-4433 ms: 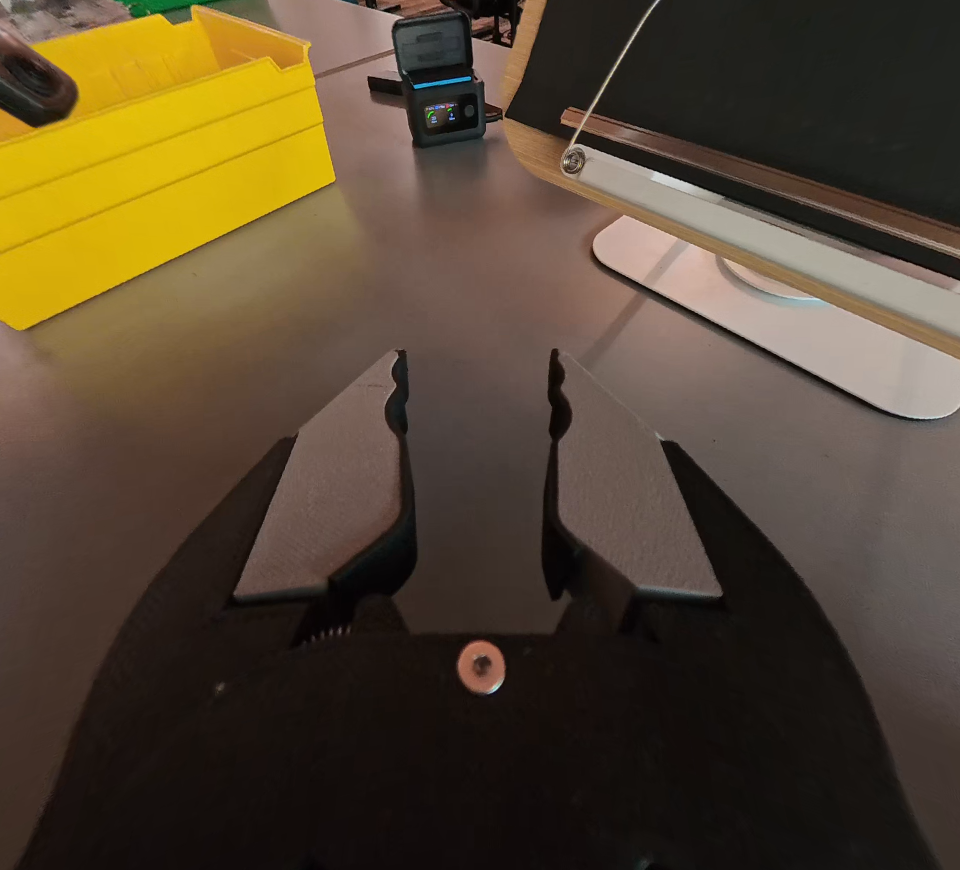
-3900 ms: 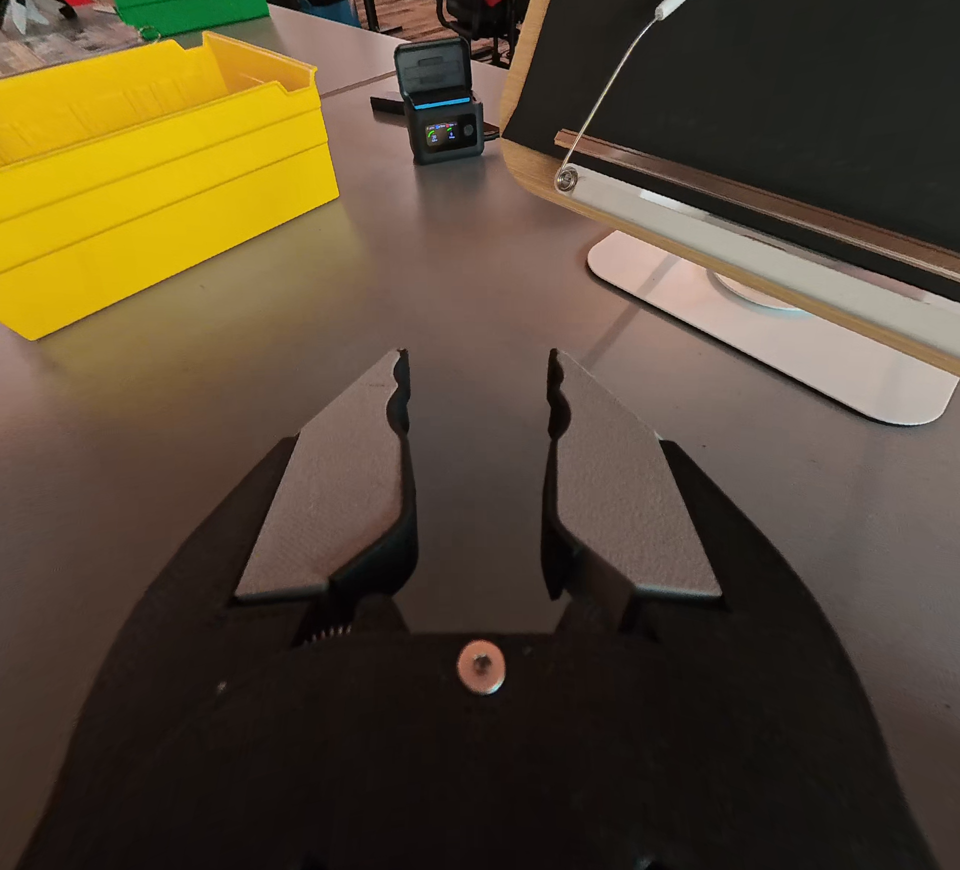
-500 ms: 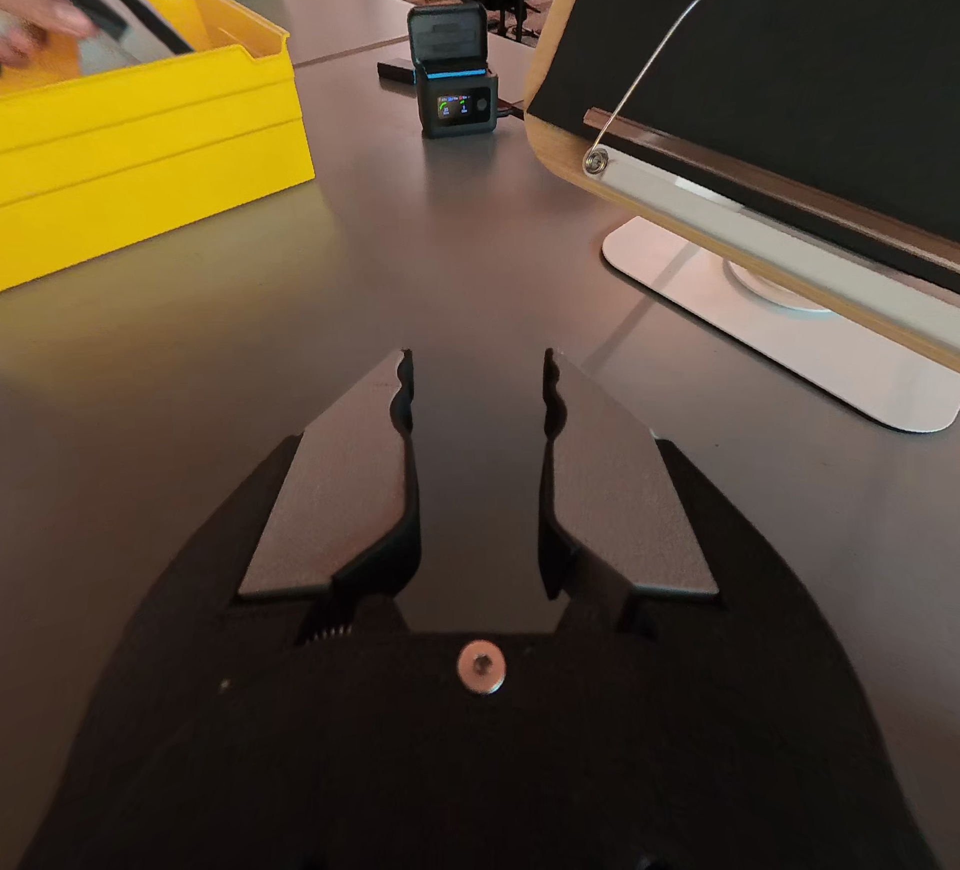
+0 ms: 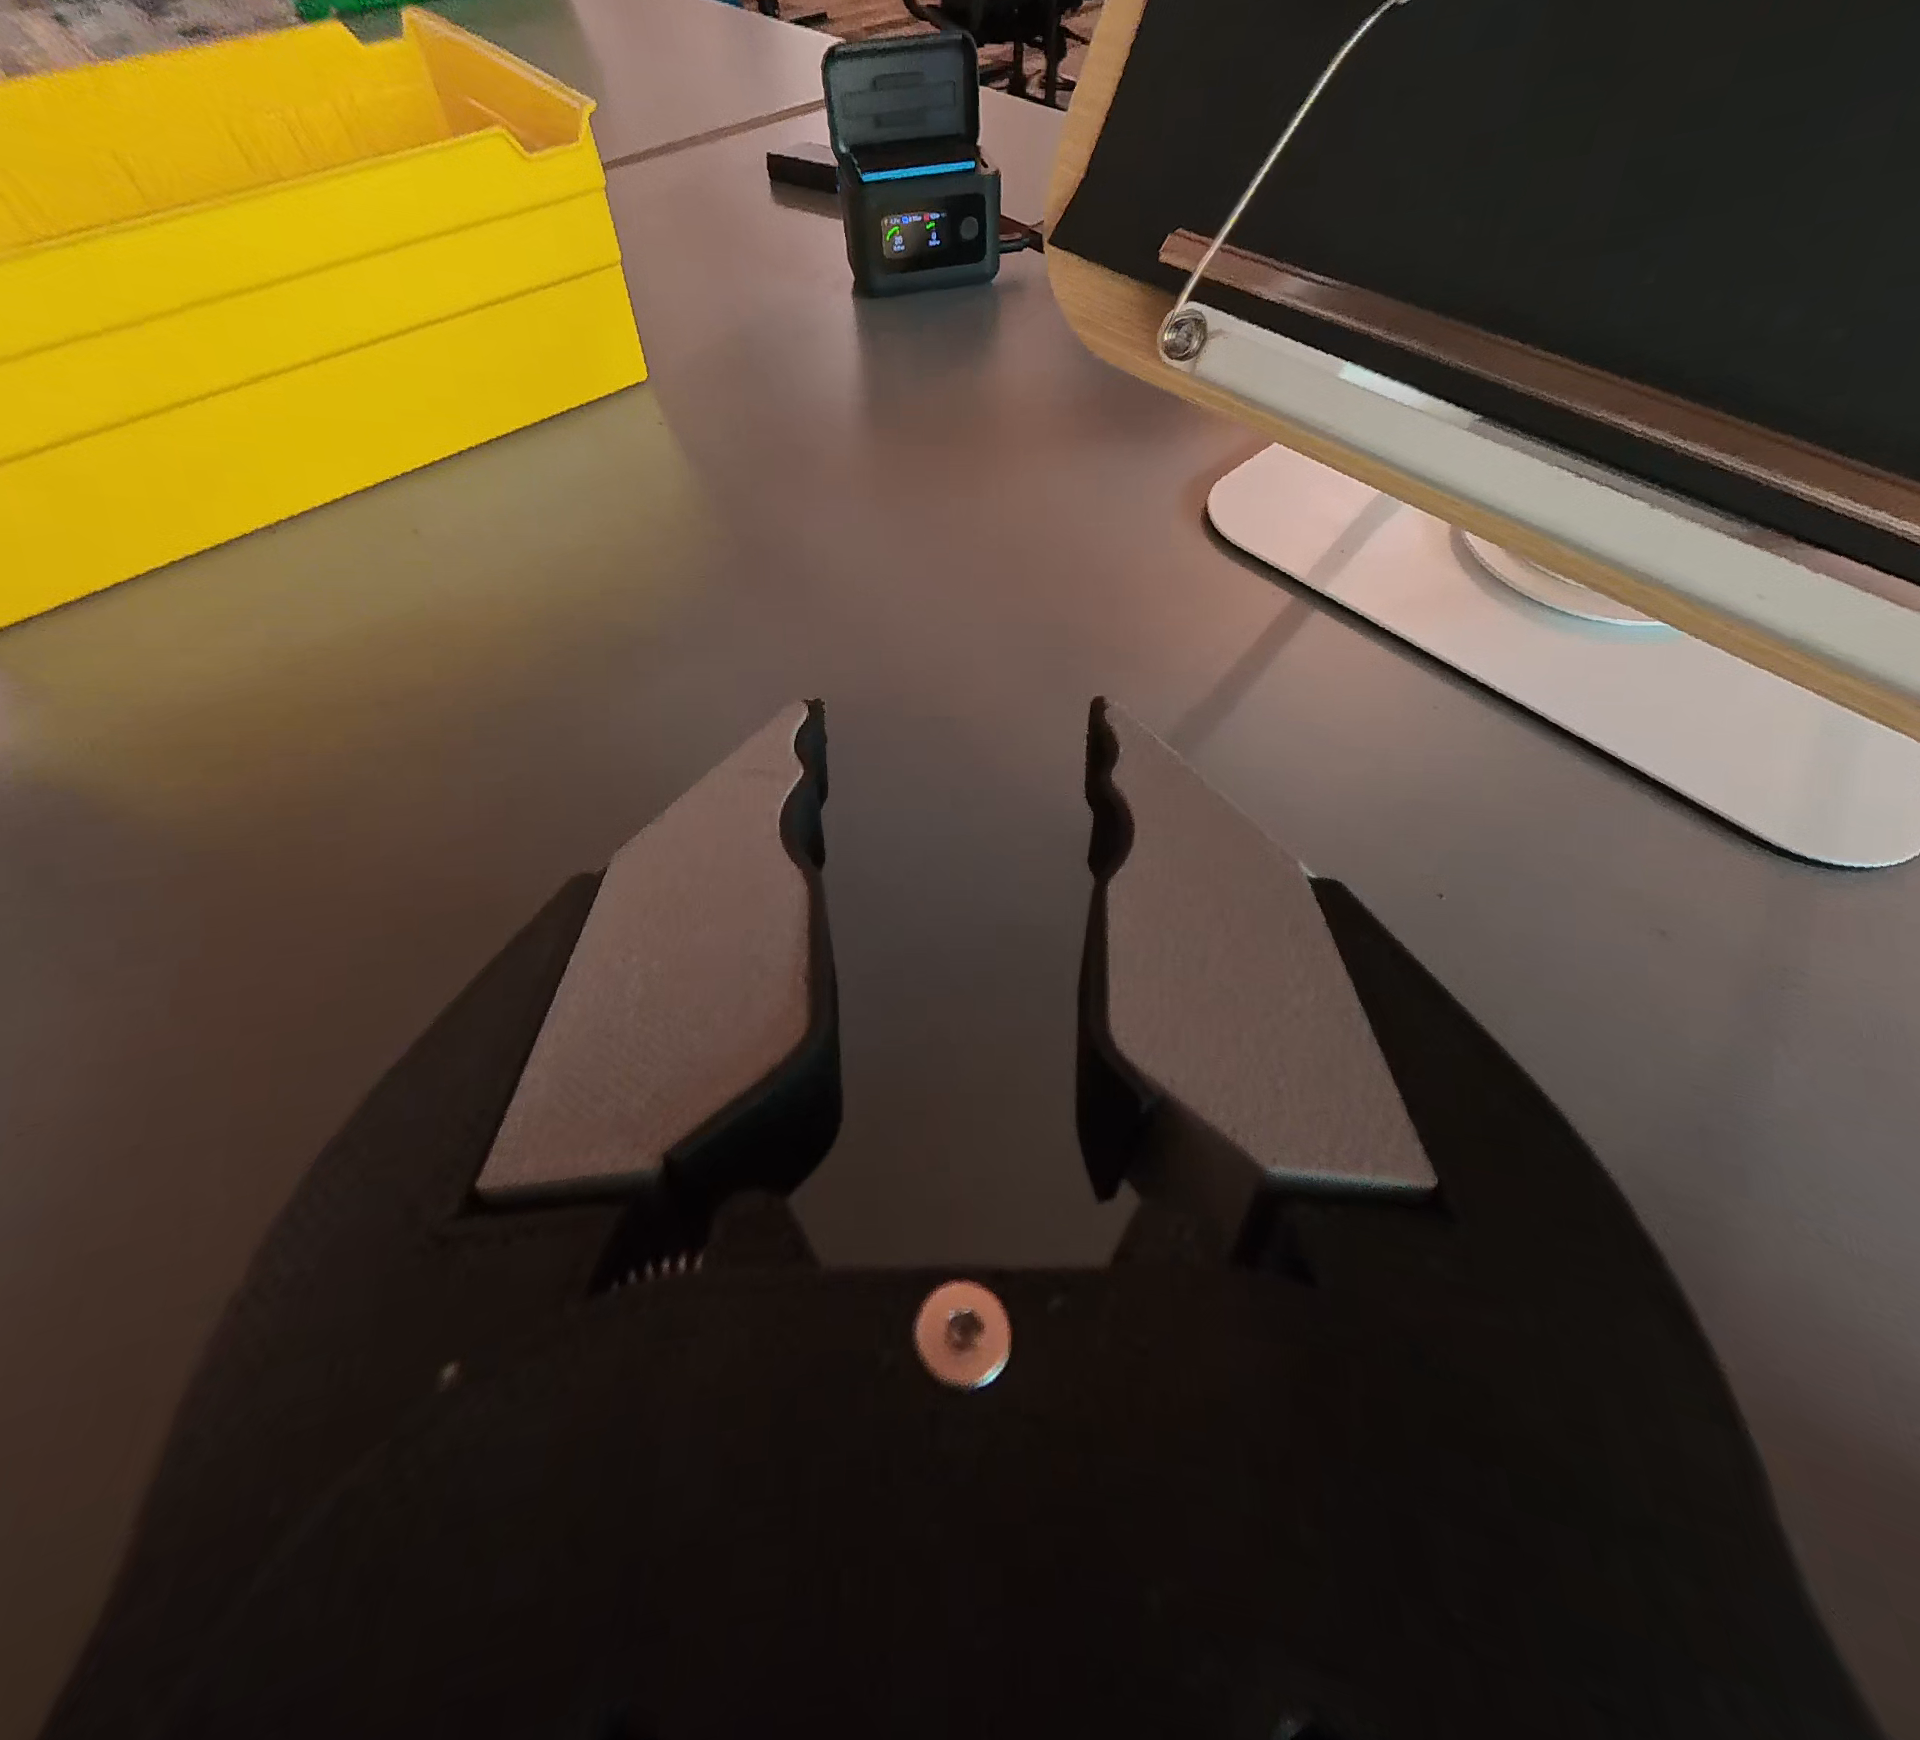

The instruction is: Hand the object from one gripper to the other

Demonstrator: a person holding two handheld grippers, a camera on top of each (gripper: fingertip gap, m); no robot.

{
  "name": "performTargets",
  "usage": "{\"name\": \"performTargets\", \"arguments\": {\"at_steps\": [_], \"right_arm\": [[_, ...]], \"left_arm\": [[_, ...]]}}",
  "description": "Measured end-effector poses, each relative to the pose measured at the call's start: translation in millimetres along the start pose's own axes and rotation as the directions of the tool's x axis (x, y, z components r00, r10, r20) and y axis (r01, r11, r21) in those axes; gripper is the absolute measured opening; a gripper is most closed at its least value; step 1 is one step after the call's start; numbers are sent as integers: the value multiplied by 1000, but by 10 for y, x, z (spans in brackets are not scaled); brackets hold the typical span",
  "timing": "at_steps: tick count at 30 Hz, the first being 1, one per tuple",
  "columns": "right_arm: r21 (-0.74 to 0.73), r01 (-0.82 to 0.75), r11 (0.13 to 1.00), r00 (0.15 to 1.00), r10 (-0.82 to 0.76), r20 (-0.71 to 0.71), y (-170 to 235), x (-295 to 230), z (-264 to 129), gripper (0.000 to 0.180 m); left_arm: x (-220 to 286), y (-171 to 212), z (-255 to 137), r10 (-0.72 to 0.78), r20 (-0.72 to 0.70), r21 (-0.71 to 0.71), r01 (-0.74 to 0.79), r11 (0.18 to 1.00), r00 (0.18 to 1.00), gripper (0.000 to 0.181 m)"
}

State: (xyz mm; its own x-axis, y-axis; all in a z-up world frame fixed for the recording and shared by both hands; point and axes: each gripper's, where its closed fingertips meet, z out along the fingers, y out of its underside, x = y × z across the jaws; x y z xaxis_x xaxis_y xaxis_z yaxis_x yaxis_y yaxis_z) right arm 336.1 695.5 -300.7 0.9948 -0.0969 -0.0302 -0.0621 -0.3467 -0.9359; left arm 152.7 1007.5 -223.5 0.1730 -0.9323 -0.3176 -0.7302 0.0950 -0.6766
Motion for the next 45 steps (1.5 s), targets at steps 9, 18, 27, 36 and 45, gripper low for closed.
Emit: {"name": "performTargets", "arguments": {"at_steps": [9, 18, 27, 36, 45], "right_arm": [[82, -54, 995, 998, 52, 22, -130, 96, -127, 49], [188, -167, 968, 986, 164, 31, -234, 398, -341, 57], [103, -125, 987, 990, 117, 84, -87, 246, -84, 58], [171, -53, 984, 968, 9, 253, -211, -97, -157, 55], [184, -138, 973, 942, 72, 327, -301, -244, -193, 51]], "left_arm": [[2301, -992, -693, 345, -199, 501, -207, 840, 917, 25], [3224, -1098, 561, 266, -372, 525, -35, 851, 889, 25], [3181, -1022, 678, 334, -324, 578, -94, 810, 885, 26], [3100, -1079, 622, 331, -323, 623, -64, 780, 887, 25], [3424, -1171, 267, 545, -198, 817, -171, 551, 815, 25]]}}
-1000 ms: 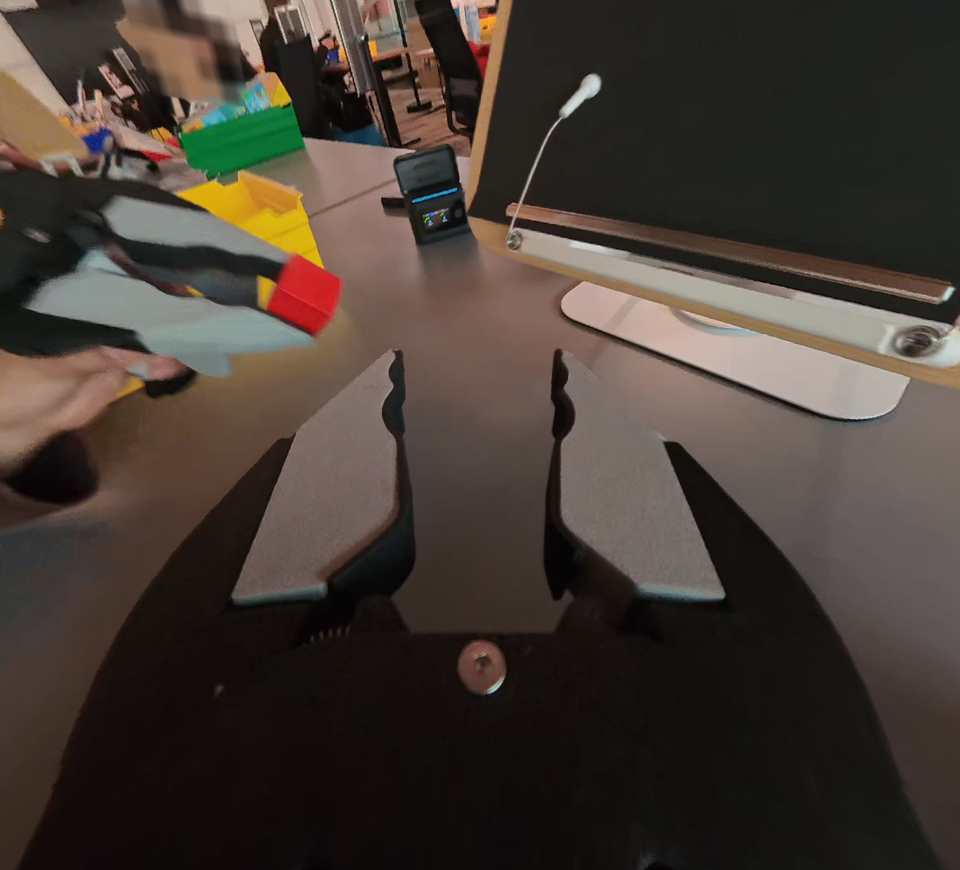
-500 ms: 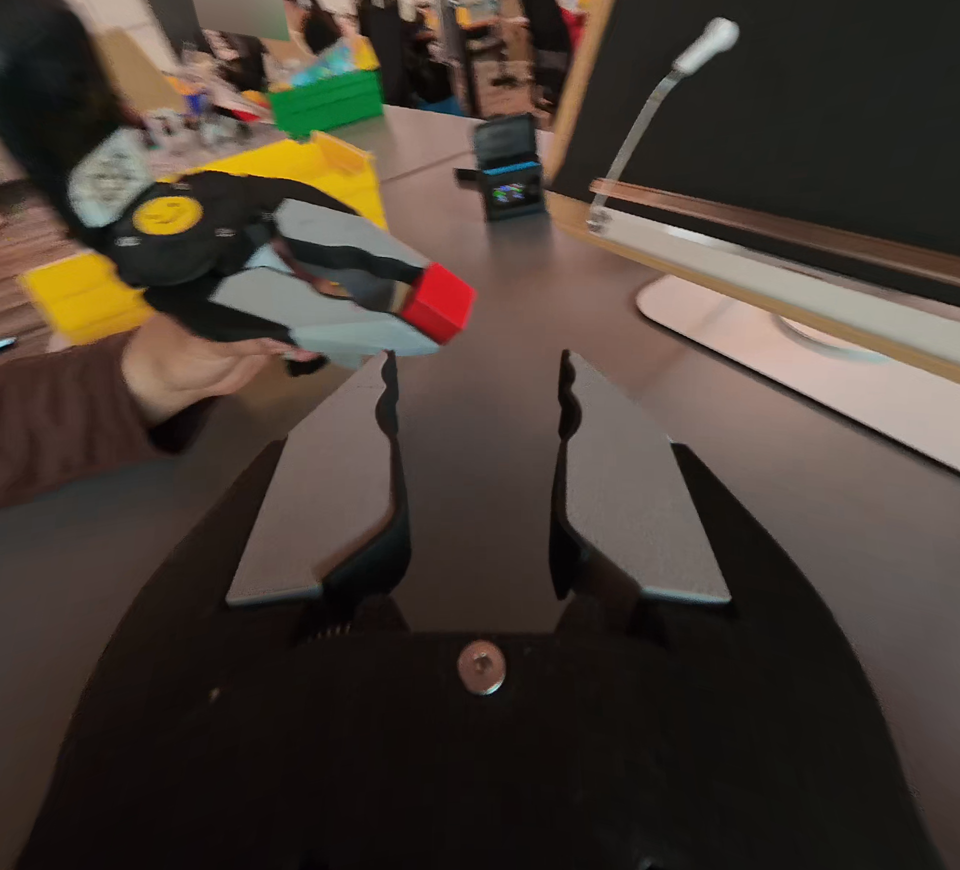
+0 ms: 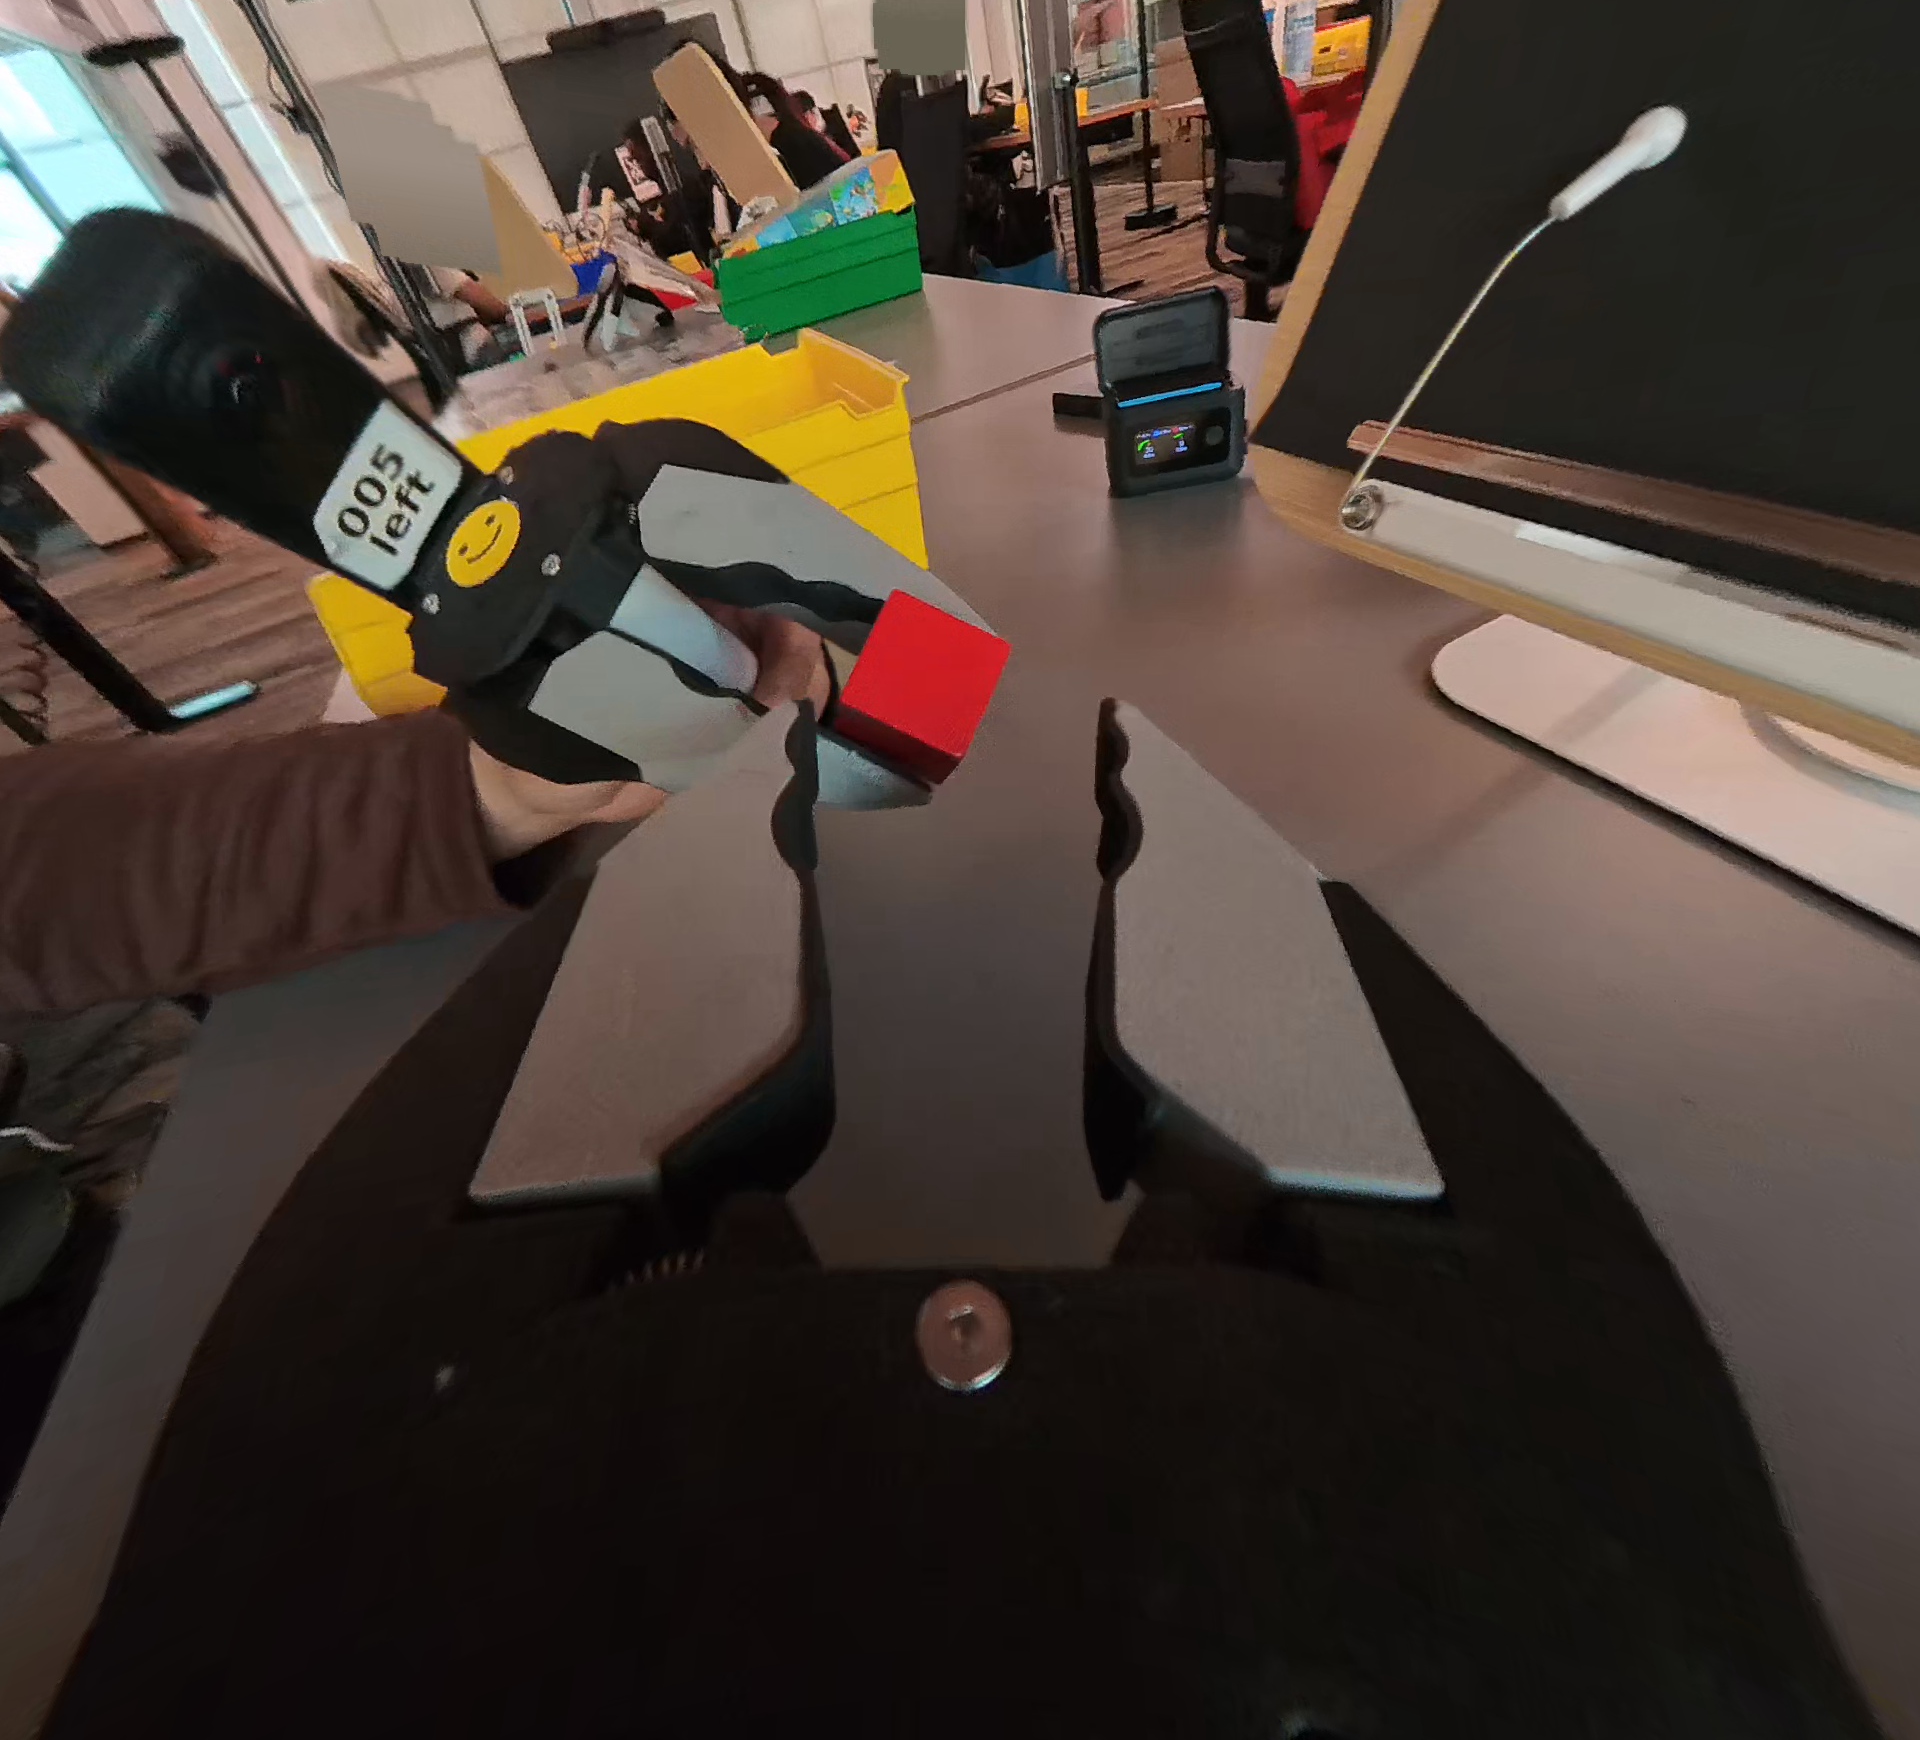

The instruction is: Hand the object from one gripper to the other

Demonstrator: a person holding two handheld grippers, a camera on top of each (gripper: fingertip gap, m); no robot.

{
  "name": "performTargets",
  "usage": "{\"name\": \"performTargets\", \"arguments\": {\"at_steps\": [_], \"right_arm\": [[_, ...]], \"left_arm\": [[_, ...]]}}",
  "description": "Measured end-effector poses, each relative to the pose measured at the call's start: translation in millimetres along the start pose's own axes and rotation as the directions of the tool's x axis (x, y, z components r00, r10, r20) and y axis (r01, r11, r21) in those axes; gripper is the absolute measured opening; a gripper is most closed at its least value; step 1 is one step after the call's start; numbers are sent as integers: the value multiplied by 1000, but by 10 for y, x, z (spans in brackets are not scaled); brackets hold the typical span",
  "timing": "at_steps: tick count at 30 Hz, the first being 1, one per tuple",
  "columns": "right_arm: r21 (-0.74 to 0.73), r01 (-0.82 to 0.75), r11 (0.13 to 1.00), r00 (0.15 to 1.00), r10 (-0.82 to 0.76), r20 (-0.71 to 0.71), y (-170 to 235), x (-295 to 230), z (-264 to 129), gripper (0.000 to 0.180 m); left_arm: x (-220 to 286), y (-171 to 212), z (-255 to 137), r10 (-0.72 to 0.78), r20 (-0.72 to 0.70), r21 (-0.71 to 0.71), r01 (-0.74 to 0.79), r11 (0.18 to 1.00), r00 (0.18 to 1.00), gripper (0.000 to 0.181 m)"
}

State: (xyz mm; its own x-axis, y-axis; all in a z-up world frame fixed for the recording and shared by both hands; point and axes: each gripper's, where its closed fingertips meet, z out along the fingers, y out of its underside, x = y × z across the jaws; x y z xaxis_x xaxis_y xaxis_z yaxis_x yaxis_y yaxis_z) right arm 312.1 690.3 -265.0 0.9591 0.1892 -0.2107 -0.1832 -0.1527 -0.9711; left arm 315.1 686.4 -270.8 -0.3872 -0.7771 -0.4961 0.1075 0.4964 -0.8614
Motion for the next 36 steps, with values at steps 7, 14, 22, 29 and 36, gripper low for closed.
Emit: {"name": "performTargets", "arguments": {"at_steps": [7, 14, 22, 29, 36], "right_arm": [[-8, -179, 984, 973, 178, 145, 35, -105, 4, 26], [-25, -108, 994, 992, 109, 57, 21, 38, -76, 24], [-180, 550, 816, 761, -578, -296, -202, 65, -269, 24], [-341, 730, 592, 529, -806, -267, -69, -72, -128, 25], [-357, 797, 487, 446, -874, -195, 49, -276, 31, 25]], "left_arm": [[100, -31, 61, 191, 75, -51, -188, 981, 979, 26], [100, 71, 85, 110, 55, -98, -104, 990, 992, 26], [47, 179, 97, -682, -163, -153, 664, 732, 713, 33], [58, -145, -91, -790, -439, -136, 838, 529, 427, 40], [195, -109, -30, -764, -460, -177, 796, 579, 453, 43]]}}
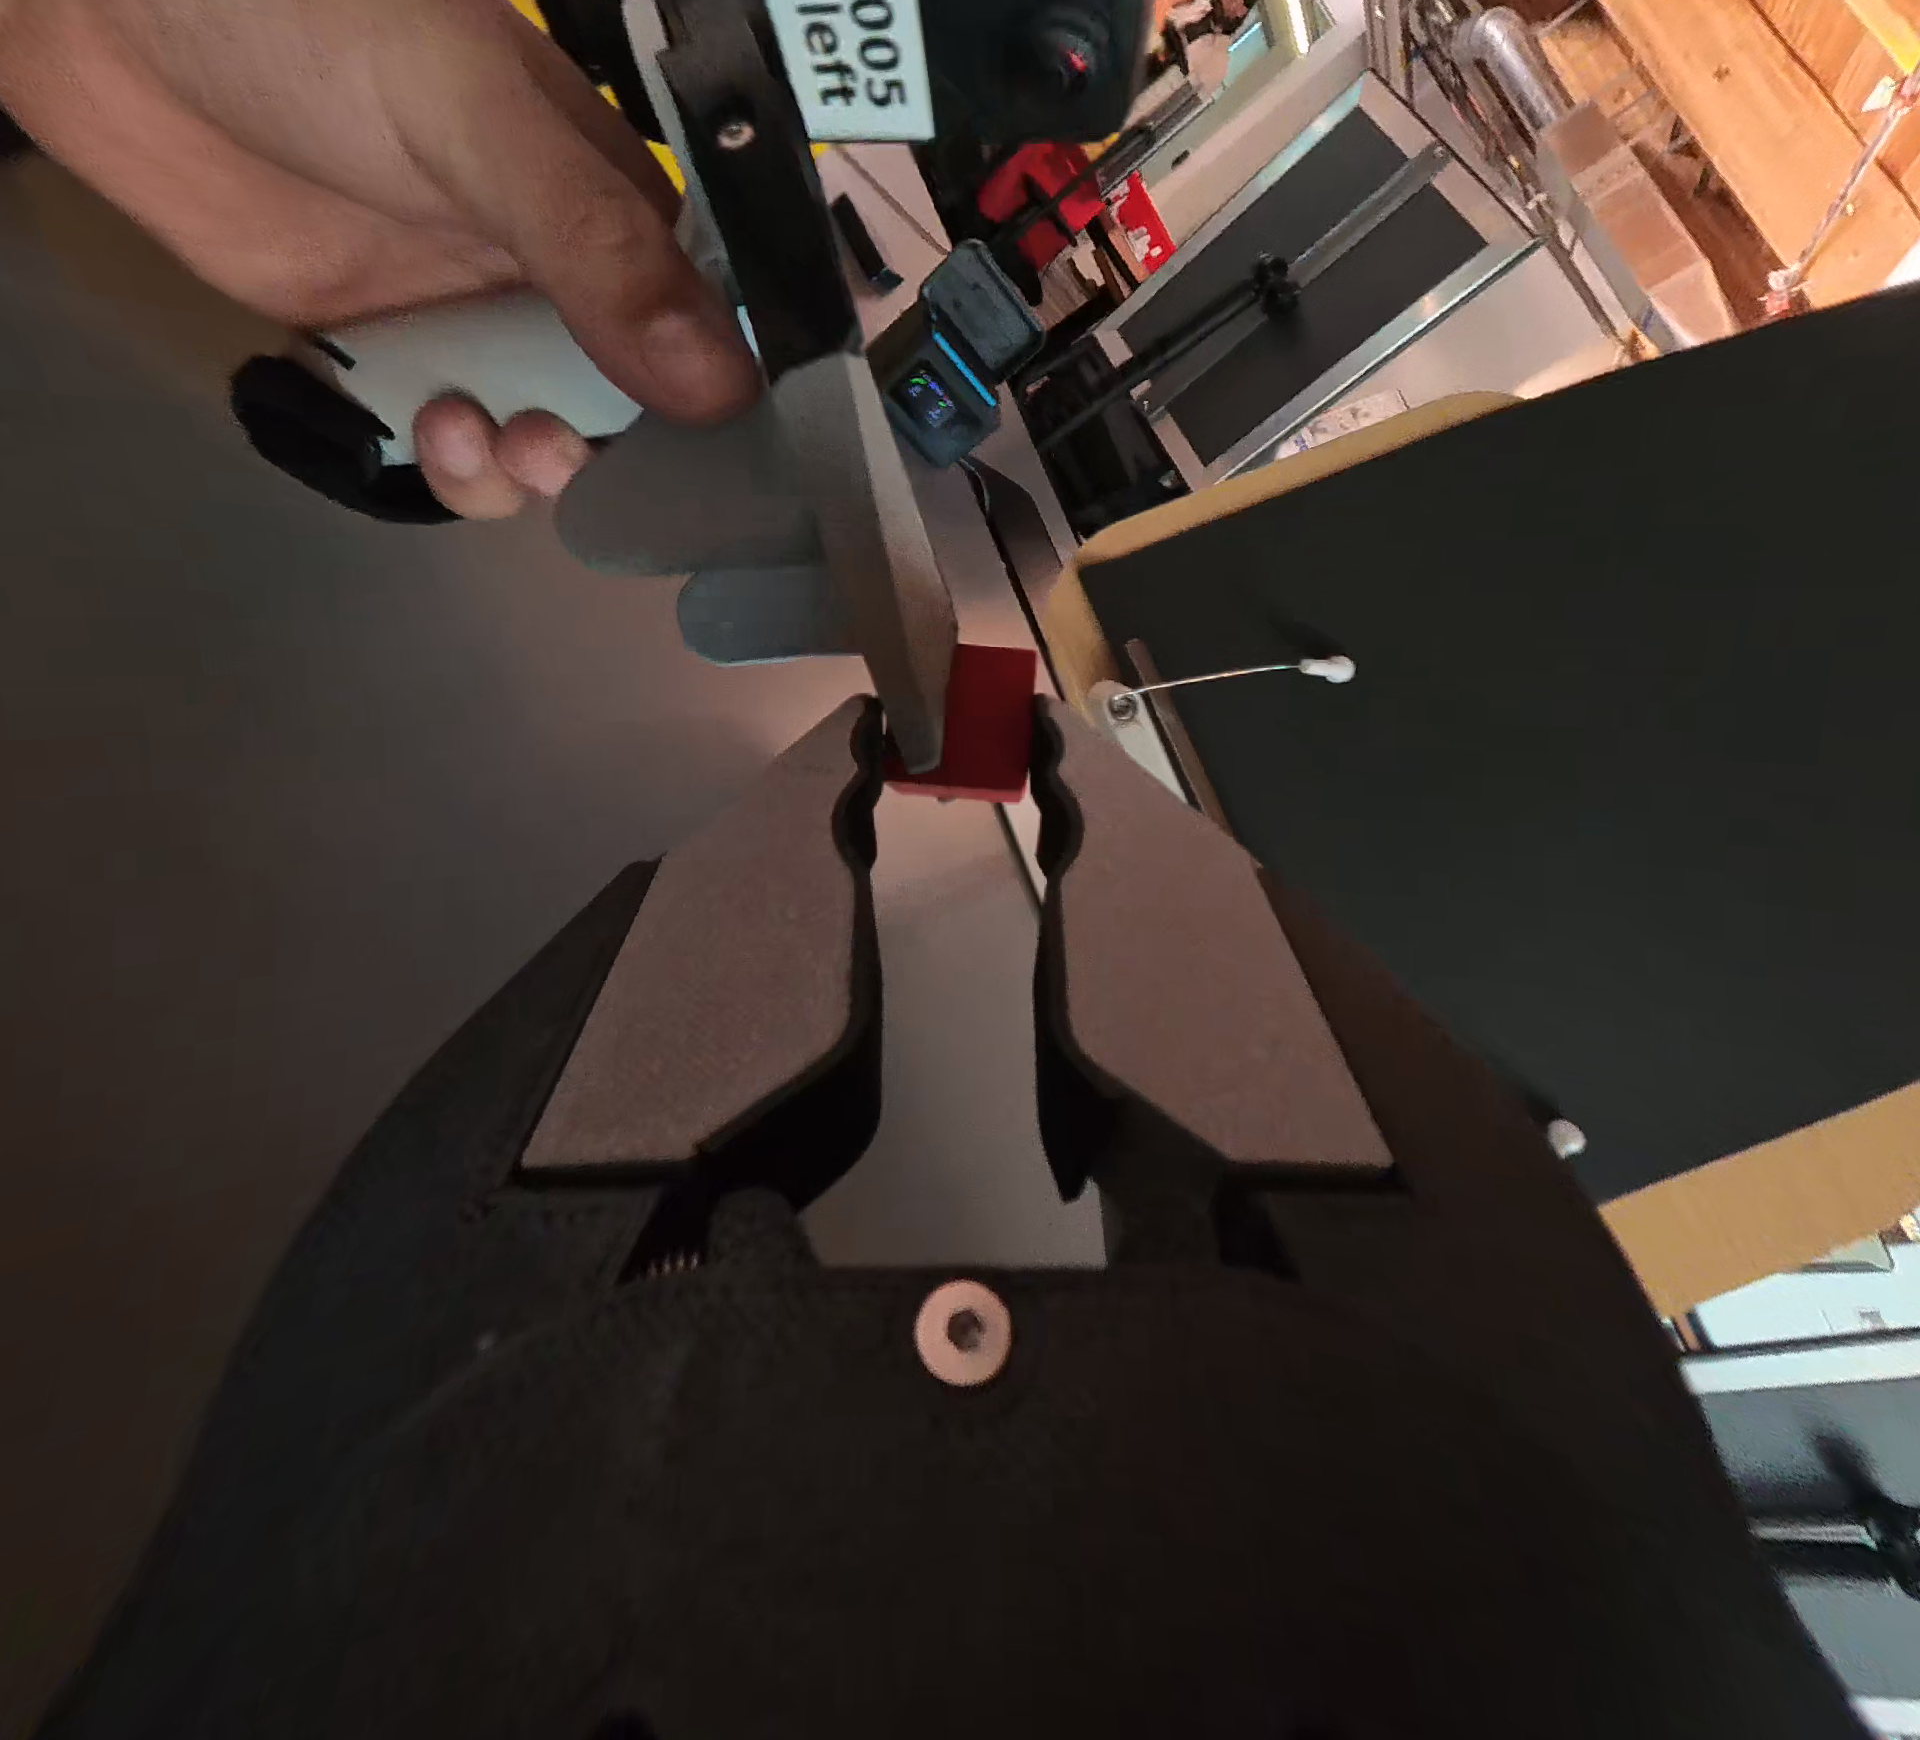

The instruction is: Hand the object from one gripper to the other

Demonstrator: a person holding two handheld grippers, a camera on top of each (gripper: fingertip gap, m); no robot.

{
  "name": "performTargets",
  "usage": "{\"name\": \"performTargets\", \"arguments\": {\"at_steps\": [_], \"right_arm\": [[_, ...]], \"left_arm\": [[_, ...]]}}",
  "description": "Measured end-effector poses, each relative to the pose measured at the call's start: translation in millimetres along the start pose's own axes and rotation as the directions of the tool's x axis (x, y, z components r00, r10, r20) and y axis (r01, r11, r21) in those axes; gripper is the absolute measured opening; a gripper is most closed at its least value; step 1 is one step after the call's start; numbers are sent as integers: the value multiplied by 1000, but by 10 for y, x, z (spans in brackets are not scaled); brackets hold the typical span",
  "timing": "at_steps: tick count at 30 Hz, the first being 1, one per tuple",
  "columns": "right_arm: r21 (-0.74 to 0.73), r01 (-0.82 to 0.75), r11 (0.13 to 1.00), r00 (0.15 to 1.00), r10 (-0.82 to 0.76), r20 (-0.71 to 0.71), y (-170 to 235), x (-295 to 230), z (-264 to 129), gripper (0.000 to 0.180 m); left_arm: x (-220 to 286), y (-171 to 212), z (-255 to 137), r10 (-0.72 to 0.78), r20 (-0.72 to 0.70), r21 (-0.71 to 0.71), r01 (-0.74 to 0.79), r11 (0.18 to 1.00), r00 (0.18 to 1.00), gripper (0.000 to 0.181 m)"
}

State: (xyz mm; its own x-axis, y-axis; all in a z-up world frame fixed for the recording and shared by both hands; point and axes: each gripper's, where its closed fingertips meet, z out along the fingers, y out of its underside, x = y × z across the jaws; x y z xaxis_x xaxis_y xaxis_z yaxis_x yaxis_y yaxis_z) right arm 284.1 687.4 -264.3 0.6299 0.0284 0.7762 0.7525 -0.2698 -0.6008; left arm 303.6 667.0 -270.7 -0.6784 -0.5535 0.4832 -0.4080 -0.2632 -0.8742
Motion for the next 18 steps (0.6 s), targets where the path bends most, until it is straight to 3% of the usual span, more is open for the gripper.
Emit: {"name": "performTargets", "arguments": {"at_steps": [1, 5, 8, 10, 13, 14, 16, 18], "right_arm": [[-4, 0, 1000, 1000, 0, 9, 10, -25, 15, 24], [12, -118, 993, 990, 117, 80, 35, -50, 5, 26], [46, -380, 924, 904, 360, 230, 35, -20, -59, 29], [49, -595, 802, 776, 557, 295, 66, 102, -74, 43], [-5, -862, 508, 453, 772, 445, 83, 205, -74, 55], [-35, -912, 408, 339, 799, 496, 78, 220, -79, 64], [-92, -960, 265, 164, 796, 583, 47, 221, -108, 61], [-144, -967, 208, 77, 784, 616, 25, 171, -100, 60]], "left_arm": [[25, 4, -9, 18, -9, -9, -18, 1000, 1000, 25], [-90, 8, -35, 196, 121, -64, -190, 980, 973, 25], [-235, -50, -128, 349, 291, -110, -331, 937, 891, 25], [-215, -142, -186, 463, 343, -102, -458, 883, 817, 25], [-149, -153, -170, 653, 384, -183, -640, 746, 652, 25], [-130, -146, -152, 704, 394, -213, -687, 695, 591, 25], [-105, -137, -127, 771, 416, -267, -745, 611, 483, 25], [-75, -128, -97, 807, 425, -313, -770, 556, 410, 25]]}}
